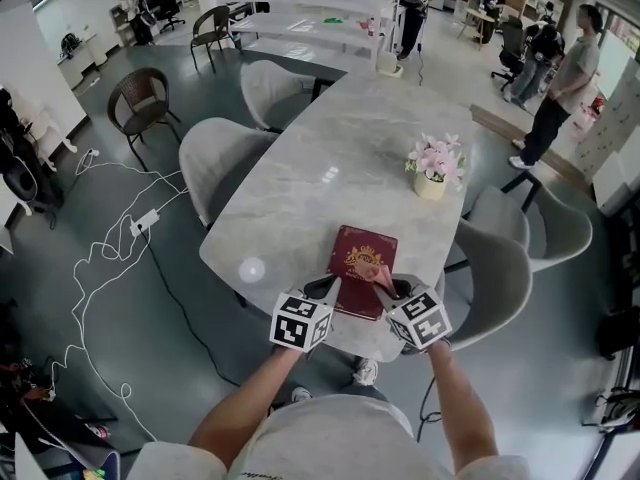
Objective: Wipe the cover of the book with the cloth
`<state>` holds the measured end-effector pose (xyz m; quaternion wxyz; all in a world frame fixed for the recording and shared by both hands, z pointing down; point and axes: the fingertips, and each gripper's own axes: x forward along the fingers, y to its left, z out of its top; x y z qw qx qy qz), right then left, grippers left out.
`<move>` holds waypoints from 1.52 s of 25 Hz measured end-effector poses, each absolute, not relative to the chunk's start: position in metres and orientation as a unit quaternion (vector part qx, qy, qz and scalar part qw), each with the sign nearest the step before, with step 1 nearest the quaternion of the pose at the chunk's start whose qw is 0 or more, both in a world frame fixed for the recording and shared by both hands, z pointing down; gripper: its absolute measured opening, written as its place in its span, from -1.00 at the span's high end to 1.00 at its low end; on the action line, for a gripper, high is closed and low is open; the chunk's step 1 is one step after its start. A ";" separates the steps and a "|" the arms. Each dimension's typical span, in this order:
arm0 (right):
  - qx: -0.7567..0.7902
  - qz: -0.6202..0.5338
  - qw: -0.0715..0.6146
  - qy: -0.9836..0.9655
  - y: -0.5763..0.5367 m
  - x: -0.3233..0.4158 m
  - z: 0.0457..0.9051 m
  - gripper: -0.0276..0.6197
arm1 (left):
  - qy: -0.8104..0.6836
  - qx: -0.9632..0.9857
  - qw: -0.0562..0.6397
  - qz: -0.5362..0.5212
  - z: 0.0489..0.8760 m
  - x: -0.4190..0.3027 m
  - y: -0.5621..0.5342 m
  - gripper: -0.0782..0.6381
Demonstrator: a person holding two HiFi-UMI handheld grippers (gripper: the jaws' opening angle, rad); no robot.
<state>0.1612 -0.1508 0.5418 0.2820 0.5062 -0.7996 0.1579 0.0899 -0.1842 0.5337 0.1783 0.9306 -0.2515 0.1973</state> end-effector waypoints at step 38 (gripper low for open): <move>0.436 0.105 0.377 -0.810 -0.301 0.178 0.588 0.86 | -0.371 0.886 0.200 0.191 0.541 0.079 -0.235 0.76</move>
